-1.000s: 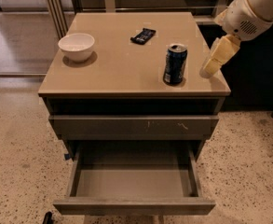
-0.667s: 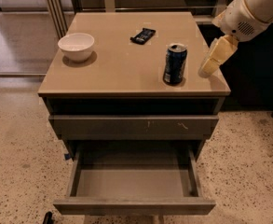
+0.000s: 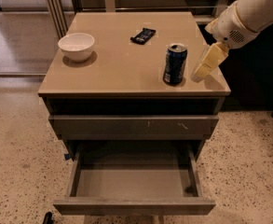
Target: Place pepsi can into middle drawer
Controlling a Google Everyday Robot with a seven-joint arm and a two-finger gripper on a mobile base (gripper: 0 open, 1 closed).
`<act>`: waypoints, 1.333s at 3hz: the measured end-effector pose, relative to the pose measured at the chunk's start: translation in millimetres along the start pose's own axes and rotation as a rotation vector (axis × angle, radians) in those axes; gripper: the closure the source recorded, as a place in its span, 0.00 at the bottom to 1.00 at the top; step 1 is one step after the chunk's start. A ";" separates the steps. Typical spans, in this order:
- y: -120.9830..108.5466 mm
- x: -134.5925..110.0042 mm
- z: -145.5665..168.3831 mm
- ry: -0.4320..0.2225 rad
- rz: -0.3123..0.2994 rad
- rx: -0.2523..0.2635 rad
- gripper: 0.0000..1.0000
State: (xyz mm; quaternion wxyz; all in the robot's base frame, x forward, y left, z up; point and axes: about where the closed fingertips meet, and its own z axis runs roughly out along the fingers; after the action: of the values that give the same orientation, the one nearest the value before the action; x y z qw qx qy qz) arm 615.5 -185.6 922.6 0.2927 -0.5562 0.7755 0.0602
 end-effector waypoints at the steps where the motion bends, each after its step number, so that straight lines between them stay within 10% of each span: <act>1: -2.7 -10.5 19.2 -0.054 -0.003 -0.009 0.00; 4: -22.0 -27.8 73.4 -0.125 0.003 -0.033 0.00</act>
Offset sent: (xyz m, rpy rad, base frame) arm 0.0478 0.0497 -0.0234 0.1435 -0.0487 0.0572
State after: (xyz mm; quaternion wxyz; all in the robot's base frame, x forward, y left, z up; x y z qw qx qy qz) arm 669.4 -140.1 881.9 0.3312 -0.5550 0.7554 0.1079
